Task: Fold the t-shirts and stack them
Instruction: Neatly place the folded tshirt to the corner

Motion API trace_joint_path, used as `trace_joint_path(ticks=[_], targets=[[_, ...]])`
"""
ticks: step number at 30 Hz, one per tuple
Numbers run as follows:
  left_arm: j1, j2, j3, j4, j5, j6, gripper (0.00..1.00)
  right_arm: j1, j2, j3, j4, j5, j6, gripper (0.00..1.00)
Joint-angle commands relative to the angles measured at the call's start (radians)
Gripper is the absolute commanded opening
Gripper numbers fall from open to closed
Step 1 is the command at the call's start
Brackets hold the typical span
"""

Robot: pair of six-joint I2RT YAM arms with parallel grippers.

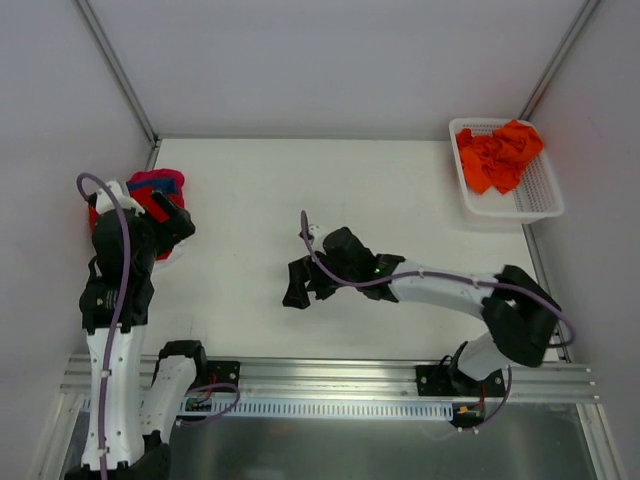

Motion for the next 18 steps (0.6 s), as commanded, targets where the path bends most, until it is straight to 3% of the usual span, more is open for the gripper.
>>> trace_joint_path(ticks=[1,6,18], targets=[[-0.009,-0.139,-0.052,0.005,0.074,-0.013,0.99,0.066,-0.264,-0.056,-0.097,0.221,-0.046,1.00],[-0.009,-0.075,-0.049,-0.034,0.107,0.018,0.99,0.077,-0.468,-0.114,-0.227,0.380,-0.048,1.00],[-0.009,-0.029,-0.017,-0.039,0.115,0.045,0.99,0.077,-0.542,-0.146,-0.278,0.453,-0.046,1.00]])
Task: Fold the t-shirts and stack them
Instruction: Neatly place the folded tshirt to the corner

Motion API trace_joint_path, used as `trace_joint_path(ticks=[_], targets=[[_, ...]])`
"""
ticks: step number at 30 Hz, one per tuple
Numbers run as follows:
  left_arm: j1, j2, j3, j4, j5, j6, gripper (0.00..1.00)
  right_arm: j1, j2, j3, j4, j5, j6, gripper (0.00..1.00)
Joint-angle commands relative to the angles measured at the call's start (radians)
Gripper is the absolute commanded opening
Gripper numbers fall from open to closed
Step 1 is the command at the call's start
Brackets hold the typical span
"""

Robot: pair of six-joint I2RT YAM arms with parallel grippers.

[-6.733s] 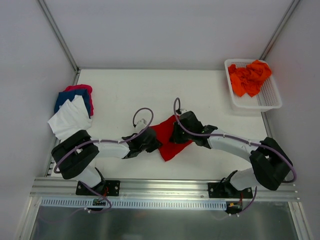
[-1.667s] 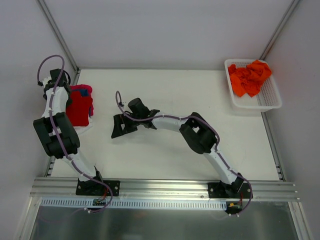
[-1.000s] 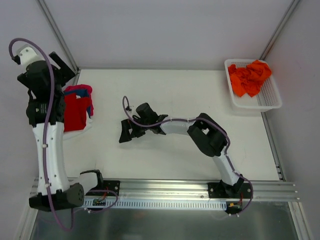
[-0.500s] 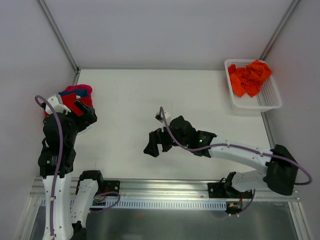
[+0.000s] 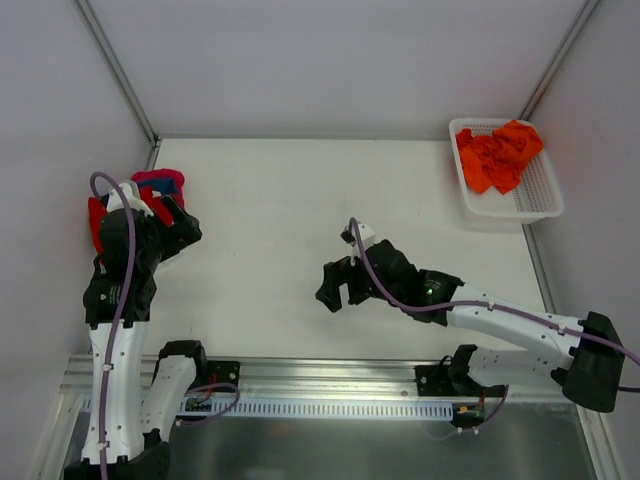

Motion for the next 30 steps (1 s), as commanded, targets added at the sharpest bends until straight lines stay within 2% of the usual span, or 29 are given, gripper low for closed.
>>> trace_joint_path(ticks=[1,4,8,11,12,13,16,19,20,21,23,25,26,28,29,30], targets=[[-0.004,0.025,0.057,0.005,0.047,0.032,0.99,-0.001,-0.011,0.009,-0.011,0.044,-0.012,0.99],[-0.004,0.065,0.098,0.013,0.040,0.032,0.99,-0.009,0.006,0.037,-0.023,0.032,-0.033,1.00],[-0.004,0.205,0.173,0.024,-0.093,0.047,0.99,-0.015,-0.010,0.042,-0.041,-0.005,-0.035,0.99],[0.006,0.281,0.189,0.024,-0.100,0.041,0.99,-0.014,-0.047,-0.001,-0.041,0.012,-0.029,0.99],[0.017,0.295,0.186,0.028,-0.060,0.021,0.98,-0.015,-0.076,-0.017,-0.043,0.024,-0.026,0.99],[0.025,0.321,0.186,0.030,-0.052,0.018,0.91,-0.017,-0.092,-0.033,-0.043,0.035,-0.019,1.00],[0.025,0.372,0.221,0.022,-0.178,0.032,0.80,-0.024,-0.158,-0.084,-0.067,0.078,-0.009,0.98],[0.026,0.395,0.281,-0.005,-0.276,0.039,0.80,-0.026,-0.231,-0.104,-0.157,0.145,0.002,0.93],[0.026,0.392,0.284,-0.014,-0.273,0.035,0.88,-0.024,-0.253,-0.101,-0.190,0.180,0.008,0.90],[0.026,0.386,0.281,-0.019,-0.256,0.029,0.91,-0.024,-0.273,-0.101,-0.223,0.222,0.016,0.88],[0.026,0.340,0.237,-0.016,-0.128,0.006,0.95,-0.026,-0.348,-0.104,-0.312,0.347,0.036,0.83],[0.014,0.296,0.197,-0.007,-0.019,-0.025,0.96,-0.031,-0.424,-0.116,-0.342,0.391,0.030,0.82],[0.003,0.282,0.149,0.013,0.054,-0.036,0.96,-0.035,-0.444,-0.122,-0.349,0.414,0.019,0.84],[-0.033,0.228,0.106,0.033,0.112,-0.048,0.96,-0.052,-0.480,-0.123,-0.356,0.417,0.014,0.91],[-0.044,0.210,0.068,0.057,0.163,-0.053,0.96,-0.058,-0.501,-0.120,-0.368,0.406,0.008,0.99],[-0.056,0.187,0.046,0.076,0.188,-0.060,0.96,-0.063,-0.509,-0.118,-0.371,0.406,0.008,0.99]])
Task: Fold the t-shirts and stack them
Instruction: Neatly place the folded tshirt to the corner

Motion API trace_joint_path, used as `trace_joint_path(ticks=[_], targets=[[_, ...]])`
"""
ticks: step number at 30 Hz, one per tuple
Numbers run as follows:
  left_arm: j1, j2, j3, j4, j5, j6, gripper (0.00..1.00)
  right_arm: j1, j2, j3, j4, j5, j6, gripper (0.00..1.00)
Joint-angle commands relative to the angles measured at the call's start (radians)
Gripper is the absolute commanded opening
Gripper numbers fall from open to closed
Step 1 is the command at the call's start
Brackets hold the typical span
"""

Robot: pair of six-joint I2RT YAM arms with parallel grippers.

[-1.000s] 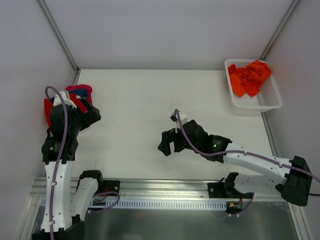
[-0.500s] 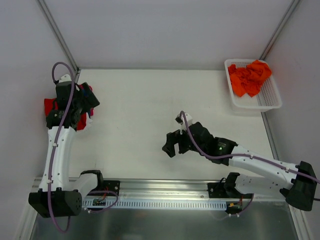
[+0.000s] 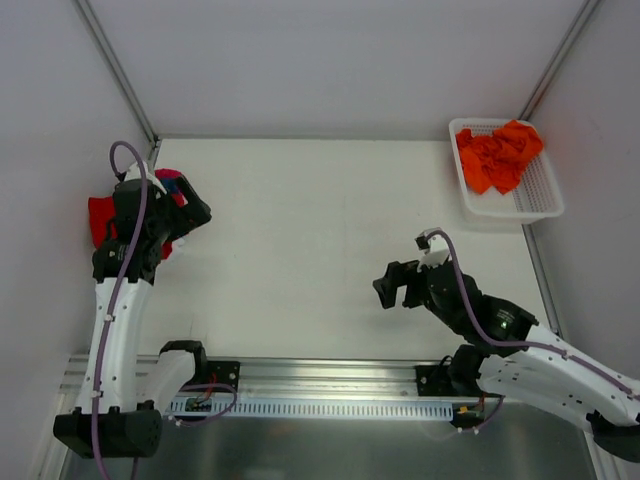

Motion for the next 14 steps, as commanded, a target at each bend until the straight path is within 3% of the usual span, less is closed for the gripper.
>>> trace_joint_path(ticks=[1,4,8,11,14], targets=[[-0.059,-0.098,-0.082,0.064,0.201,-0.045,0.96,-0.024,-0.036,0.004,-0.062,0.064,-0.006,0.99],[-0.110,-0.152,-0.176,0.136,0.308,-0.087,0.97,-0.036,-0.019,0.053,-0.086,0.073,0.002,0.99],[-0.173,-0.128,-0.222,0.176,0.352,-0.150,0.97,-0.035,0.073,0.161,-0.185,0.156,0.078,0.99],[-0.278,-0.084,-0.225,0.187,0.300,-0.145,0.93,-0.032,0.095,0.157,-0.206,0.156,0.023,0.97],[-0.442,-0.068,-0.208,0.202,0.119,-0.104,0.93,-0.033,0.033,0.138,-0.206,0.257,0.063,0.99]])
